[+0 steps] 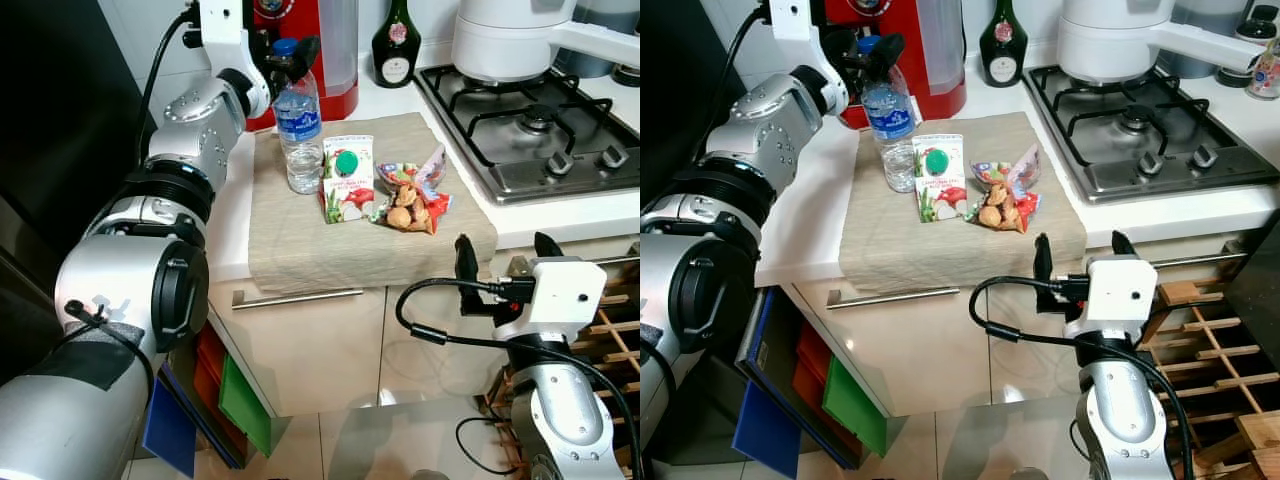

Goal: Restocking fridge

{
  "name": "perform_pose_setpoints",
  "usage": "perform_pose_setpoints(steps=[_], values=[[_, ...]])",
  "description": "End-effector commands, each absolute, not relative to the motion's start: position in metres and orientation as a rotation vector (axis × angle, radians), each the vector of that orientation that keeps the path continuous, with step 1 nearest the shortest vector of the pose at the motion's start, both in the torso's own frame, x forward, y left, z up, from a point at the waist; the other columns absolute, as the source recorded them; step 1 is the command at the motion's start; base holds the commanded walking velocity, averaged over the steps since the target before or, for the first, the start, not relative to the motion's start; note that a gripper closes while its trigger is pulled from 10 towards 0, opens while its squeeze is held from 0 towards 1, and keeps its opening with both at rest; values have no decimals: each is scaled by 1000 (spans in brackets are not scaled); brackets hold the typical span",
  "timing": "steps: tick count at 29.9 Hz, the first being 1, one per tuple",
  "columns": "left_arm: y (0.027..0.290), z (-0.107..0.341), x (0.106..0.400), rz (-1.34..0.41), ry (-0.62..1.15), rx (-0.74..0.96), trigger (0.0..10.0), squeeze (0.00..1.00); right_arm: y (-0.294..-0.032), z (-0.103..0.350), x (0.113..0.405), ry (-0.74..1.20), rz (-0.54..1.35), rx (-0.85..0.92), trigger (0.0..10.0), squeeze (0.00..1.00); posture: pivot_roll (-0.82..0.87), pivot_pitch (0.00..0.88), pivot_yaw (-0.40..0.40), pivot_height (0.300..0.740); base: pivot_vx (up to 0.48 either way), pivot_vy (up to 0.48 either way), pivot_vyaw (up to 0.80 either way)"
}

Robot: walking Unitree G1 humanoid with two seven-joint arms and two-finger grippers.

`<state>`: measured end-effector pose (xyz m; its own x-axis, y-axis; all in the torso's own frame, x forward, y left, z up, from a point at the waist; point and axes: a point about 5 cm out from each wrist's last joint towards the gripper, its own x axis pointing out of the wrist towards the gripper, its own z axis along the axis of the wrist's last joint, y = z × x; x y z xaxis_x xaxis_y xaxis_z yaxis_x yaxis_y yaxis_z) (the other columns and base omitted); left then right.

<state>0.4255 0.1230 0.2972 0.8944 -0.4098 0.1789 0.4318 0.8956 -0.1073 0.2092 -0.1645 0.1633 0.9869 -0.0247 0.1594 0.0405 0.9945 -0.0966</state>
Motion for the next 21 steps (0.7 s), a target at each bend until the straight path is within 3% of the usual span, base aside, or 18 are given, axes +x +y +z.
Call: perform_pose_setpoints(steps=[1, 3, 21], values=[[122, 300, 426, -442, -133, -126, 5333, 0, -160, 166, 208, -162, -13, -102, 10000, 0, -293, 13, 171, 740, 0, 0, 0], [121, 297, 426, -431, -117, -118, 0, 0, -161, 166, 209, -164, -11, -104, 10000, 0, -292, 11, 171, 740, 0, 0, 0], [129, 293, 427, -406, -120, -106, 0, 0, -161, 166, 220, -171, 1, -99, 10000, 0, -273, 0, 159, 740, 0, 0, 0]])
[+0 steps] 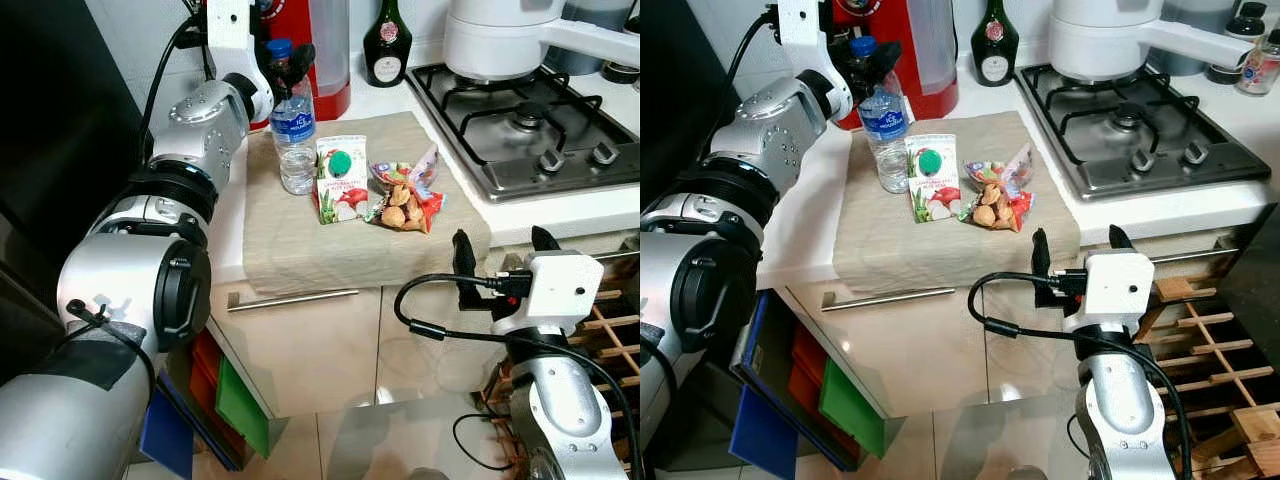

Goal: Restocking fridge

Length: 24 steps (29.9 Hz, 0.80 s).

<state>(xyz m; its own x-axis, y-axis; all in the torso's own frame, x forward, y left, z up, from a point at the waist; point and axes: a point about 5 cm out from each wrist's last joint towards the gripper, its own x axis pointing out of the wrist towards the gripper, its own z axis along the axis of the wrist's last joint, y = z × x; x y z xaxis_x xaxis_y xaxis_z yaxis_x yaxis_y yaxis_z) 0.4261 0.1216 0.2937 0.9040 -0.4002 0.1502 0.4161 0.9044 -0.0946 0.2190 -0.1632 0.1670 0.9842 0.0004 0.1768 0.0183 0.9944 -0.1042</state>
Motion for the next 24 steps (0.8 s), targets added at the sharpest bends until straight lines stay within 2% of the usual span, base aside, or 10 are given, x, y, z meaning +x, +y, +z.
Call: perform_pose_setpoints(steps=[1, 14, 20, 21, 22, 24], values=[[128, 291, 427, -408, -110, -107, 0, 0, -161, 165, 220, -171, 2, -97, 10000, 0, -270, 0, 161, 740, 0, 0, 0], [129, 293, 427, -409, -110, -103, 0, 0, -155, 162, 230, -177, 16, -79, 10000, 0, -254, 0, 174, 740, 0, 0, 0], [129, 334, 421, -476, -303, -110, 0, 0, -158, 169, 238, -222, 8, -94, 10000, 0, -252, 0, 176, 740, 0, 0, 0], [132, 348, 417, -492, -394, -113, 2157, 0, -160, 172, 241, -236, 5, -101, 10000, 0, -246, 0, 171, 740, 0, 0, 0], [134, 353, 415, -483, -423, -106, 7922, 0, -160, 172, 243, -240, 6, -103, 10000, 0, -244, 0, 168, 740, 0, 0, 0], [135, 355, 415, -469, -437, -99, 7922, 0, -162, 172, 246, -241, 7, -103, 10000, 0, -236, 0, 162, 740, 0, 0, 0]])
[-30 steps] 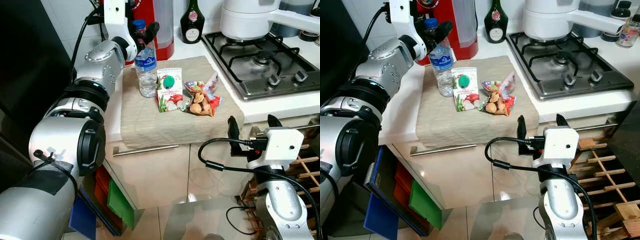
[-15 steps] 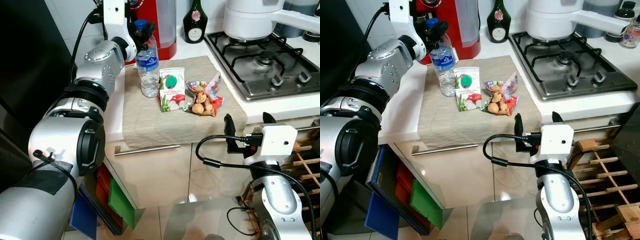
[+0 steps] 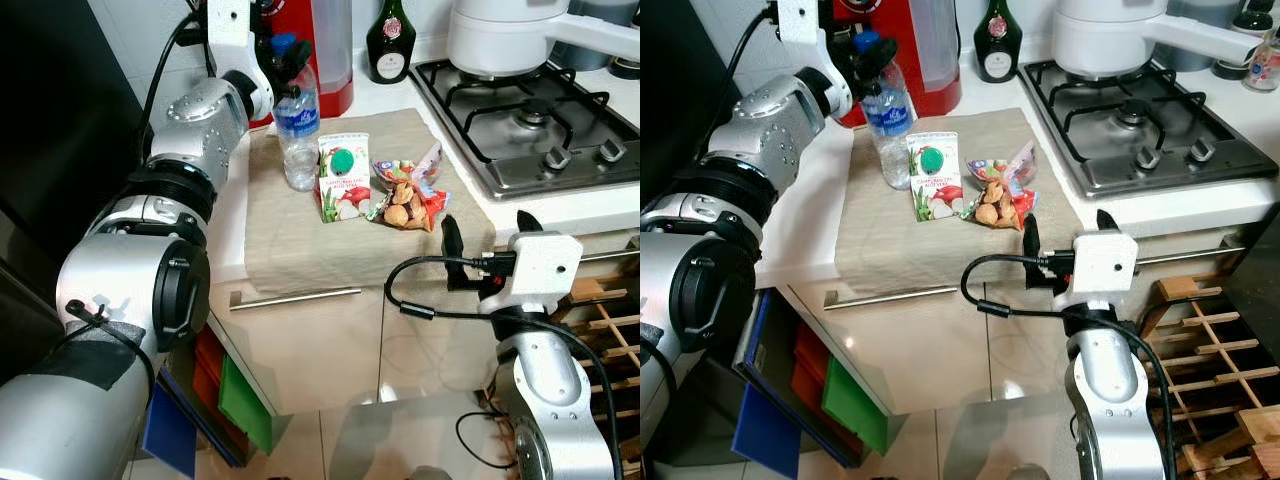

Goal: Restocking fridge

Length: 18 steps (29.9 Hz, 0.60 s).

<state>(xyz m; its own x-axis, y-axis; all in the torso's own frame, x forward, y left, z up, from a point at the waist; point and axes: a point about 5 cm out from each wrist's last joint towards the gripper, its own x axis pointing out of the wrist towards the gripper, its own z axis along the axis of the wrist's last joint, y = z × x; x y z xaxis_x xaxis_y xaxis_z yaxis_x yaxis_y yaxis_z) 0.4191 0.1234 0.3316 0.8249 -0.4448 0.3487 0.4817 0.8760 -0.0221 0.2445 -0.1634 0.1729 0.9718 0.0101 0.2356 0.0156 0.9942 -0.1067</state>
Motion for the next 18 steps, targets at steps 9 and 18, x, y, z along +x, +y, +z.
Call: perform_pose_setpoints(steps=[9, 18], values=[[154, 348, 381, -384, -631, 24, 10000, 0, -174, 190, 271, -324, 5, -153, 10000, 0, -157, 0, 103, 740, 0, 0, 0], [128, 296, 316, -361, -647, 20, 10000, 0, -176, 207, 292, -372, 80, -191, 10000, 0, -74, 0, -13, 740, 0, 0, 0]])
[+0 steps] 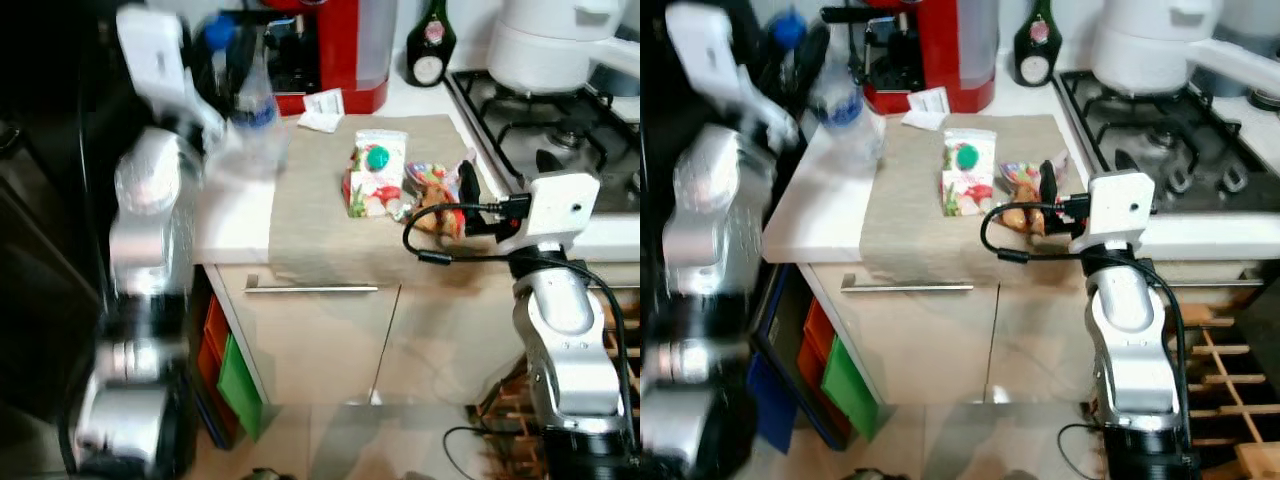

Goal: Restocking fridge

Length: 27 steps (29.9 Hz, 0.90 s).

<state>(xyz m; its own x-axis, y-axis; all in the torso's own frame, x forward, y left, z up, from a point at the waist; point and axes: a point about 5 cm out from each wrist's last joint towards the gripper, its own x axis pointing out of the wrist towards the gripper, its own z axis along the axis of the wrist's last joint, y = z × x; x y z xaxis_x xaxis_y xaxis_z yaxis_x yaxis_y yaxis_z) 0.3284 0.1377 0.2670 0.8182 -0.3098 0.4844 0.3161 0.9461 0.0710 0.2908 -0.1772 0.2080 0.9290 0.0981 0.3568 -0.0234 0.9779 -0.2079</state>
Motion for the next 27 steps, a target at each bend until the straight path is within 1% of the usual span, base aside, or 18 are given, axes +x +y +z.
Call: perform_pose_setpoints(steps=[1, 6, 7, 15, 27], values=[[124, 294, 313, -373, -653, 24, 10000, 0, -175, 207, 293, -374, 85, -191, 10000, 0, -72, 0, -17, 740, 0, 0, 0], [119, 281, 317, -380, -582, 28, 10000, 0, -169, 207, 294, -403, 80, -188, 10000, 0, -82, 0, -9, 740, 0, 0, 0], [118, 278, 317, -386, -560, 28, 10000, 0, -168, 205, 293, -403, 74, -185, 10000, 0, -92, 0, 3, 740, -247, 0, 0], [113, 262, 321, -424, -464, 29, 10000, 0, -167, 185, 284, -346, 24, -120, 10000, 0, -122, 0, 48, 740, -338, 0, 0], [108, 253, 319, -419, -433, 4, 10000, 0, -168, 186, 285, -348, 33, -133, 10000, 0, -125, 0, 40, 740, -388, 0, 0]])
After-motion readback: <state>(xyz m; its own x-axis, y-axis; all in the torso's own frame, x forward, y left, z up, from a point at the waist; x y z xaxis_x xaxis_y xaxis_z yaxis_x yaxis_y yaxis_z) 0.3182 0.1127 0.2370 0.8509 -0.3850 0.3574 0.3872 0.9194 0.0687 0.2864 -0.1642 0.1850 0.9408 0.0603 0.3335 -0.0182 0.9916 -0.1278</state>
